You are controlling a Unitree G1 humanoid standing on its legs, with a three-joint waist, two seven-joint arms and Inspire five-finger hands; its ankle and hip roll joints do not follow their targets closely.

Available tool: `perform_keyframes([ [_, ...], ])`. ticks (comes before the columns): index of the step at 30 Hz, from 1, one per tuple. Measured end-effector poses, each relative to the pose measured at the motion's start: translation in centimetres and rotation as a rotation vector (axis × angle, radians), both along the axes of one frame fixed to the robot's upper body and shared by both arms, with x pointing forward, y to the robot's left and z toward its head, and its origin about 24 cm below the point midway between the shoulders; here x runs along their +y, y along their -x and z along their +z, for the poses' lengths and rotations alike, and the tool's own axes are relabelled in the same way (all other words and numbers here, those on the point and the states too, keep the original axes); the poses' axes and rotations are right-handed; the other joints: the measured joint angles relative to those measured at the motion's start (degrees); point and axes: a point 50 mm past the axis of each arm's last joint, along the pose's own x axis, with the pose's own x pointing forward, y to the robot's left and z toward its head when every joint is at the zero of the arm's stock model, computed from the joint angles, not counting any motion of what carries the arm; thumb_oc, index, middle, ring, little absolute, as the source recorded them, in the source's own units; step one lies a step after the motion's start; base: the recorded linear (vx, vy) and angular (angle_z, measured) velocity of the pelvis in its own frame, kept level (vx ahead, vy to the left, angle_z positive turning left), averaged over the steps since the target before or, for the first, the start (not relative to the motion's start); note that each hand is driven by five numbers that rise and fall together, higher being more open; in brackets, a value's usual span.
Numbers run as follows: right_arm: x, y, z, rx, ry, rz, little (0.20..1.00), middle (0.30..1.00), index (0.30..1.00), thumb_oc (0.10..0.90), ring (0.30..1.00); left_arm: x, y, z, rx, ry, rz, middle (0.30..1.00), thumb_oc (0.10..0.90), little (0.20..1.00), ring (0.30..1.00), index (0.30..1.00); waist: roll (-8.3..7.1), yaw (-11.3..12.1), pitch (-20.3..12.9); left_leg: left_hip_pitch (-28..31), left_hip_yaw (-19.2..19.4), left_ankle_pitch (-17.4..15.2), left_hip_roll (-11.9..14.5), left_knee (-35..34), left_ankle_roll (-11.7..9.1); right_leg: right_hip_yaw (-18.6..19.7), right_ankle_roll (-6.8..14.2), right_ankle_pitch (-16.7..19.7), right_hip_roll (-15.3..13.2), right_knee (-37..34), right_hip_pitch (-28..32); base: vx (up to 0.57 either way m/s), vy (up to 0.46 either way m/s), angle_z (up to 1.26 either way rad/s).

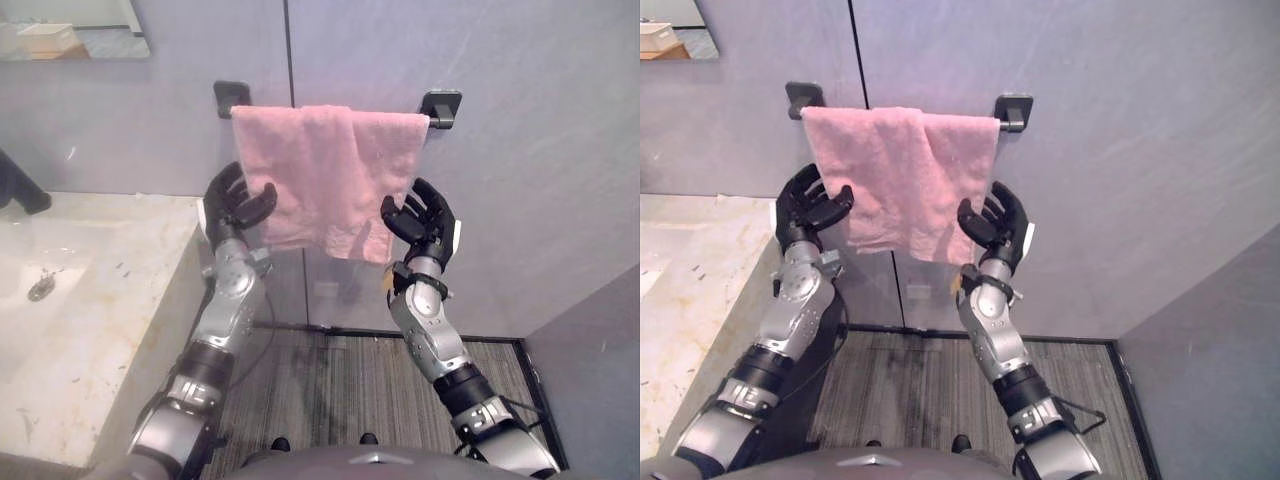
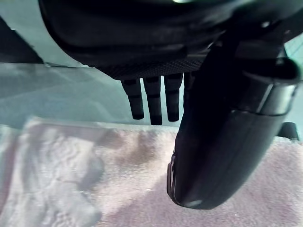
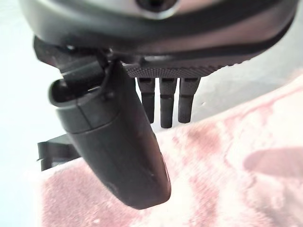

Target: Organize the bathroom.

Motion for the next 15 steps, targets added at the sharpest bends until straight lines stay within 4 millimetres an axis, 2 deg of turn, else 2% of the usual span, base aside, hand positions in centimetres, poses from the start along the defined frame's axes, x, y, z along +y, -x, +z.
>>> perform_keyframes([
  [8,-2.6,1.7,-2.6,0.091,0.120,0.010,0.900,0.900,0.900,0.800,0.900,0.6,2.7,-4.8,0.221,0.016,-0.062,0.900,0.800,0.900,0.900,0.900,0.00,-0.08,0.00,-0.04,0.23,-0.01,0.08,-0.02,0.09,0.04,0.02,-0.02,0.05,-0.02,-0.11,-0.05,-0.033,-0.01],
  [15,-3.9,3.8,-6.5,0.252,0.153,-0.002,0.900,0.900,0.900,0.800,0.900,1.0,5.4,-8.7,0.407,0.056,-0.041,0.900,0.800,0.900,0.900,0.900,0.01,0.09,-0.05,-0.13,0.21,-0.11,0.12,-0.03,0.34,0.03,0.01,-0.09,0.09,-0.03,-0.18,-0.11,-0.077,0.01],
])
